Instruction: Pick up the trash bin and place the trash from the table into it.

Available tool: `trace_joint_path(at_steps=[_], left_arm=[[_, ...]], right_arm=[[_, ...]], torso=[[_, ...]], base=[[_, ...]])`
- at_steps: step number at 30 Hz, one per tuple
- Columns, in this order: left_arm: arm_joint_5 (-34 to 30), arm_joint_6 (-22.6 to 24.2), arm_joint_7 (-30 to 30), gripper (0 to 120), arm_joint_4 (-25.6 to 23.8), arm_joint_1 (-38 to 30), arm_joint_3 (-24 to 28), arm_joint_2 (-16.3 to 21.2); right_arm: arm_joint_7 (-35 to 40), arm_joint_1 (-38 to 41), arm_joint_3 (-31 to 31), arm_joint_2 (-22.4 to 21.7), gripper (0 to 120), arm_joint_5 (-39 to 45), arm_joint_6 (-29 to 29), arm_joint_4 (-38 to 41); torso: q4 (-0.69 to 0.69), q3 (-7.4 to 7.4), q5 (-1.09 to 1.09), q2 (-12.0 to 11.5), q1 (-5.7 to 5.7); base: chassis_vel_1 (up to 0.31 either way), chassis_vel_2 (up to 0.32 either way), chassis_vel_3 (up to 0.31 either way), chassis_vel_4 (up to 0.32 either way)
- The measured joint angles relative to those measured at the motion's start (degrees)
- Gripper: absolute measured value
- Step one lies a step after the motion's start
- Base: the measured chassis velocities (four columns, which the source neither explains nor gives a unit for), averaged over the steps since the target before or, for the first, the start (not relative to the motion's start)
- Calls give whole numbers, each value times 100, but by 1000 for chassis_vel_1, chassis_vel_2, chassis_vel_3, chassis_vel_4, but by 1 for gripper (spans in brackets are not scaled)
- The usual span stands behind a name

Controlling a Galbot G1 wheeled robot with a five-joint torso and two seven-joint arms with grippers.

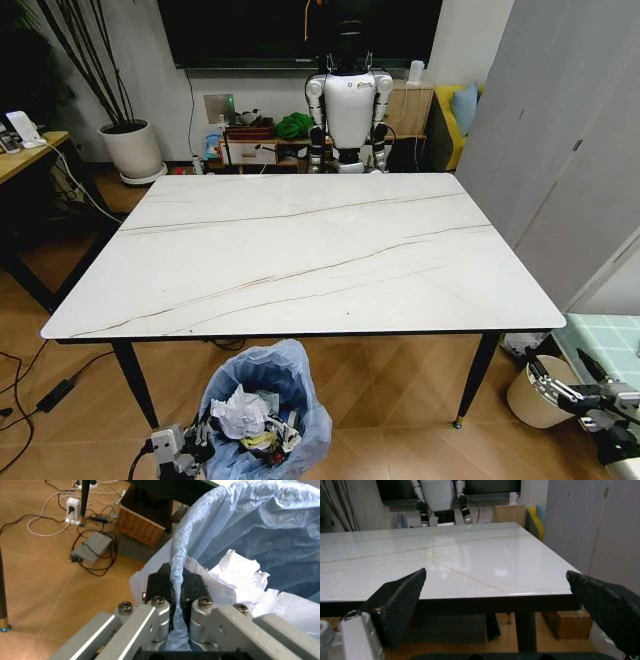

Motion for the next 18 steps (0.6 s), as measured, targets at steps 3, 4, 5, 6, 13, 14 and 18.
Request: trace_joint_path(at_steps=[3, 4, 5, 6, 13, 14, 18], left_arm=[[-10, 10, -9, 0, 16, -17, -4, 6], [-26, 19, -17, 0, 20, -29, -6, 9], [-26, 19, -17, 0, 20, -29, -6, 9], [-33, 22, -20, 0, 20, -34, -6, 9], [-71, 56, -47, 0, 18, -60, 3, 17], [-73, 58, -48, 0, 18, -61, 3, 19], [-77, 60, -50, 0, 19, -63, 0, 23]], right_arm=[[0, 0, 0, 0, 100, 1, 0, 0], [0, 0, 0, 0, 100, 1, 0, 0], [0, 0, 0, 0, 100, 1, 0, 0], [0, 0, 0, 0, 100, 1, 0, 0], [0, 1, 0, 0, 100, 1, 0, 0], [0, 1, 0, 0, 100, 1, 0, 0], [0, 1, 0, 0, 100, 1, 0, 0]], torso=[[0, -51, 0, -91, -41], [0, -79, 0, -143, -65], [0, -79, 0, -143, -65], [0, -94, 0, -170, -77], [0, -204, 0, -373, -168], [0, -217, 0, -398, -180], [0, -252, 0, -462, -210]], base=[[0, 0, 0, 0], [0, 0, 0, 0], [0, 0, 0, 0], [0, 0, 0, 0], [0, 0, 0, 0], [0, 0, 0, 0], [0, 0, 0, 0]])
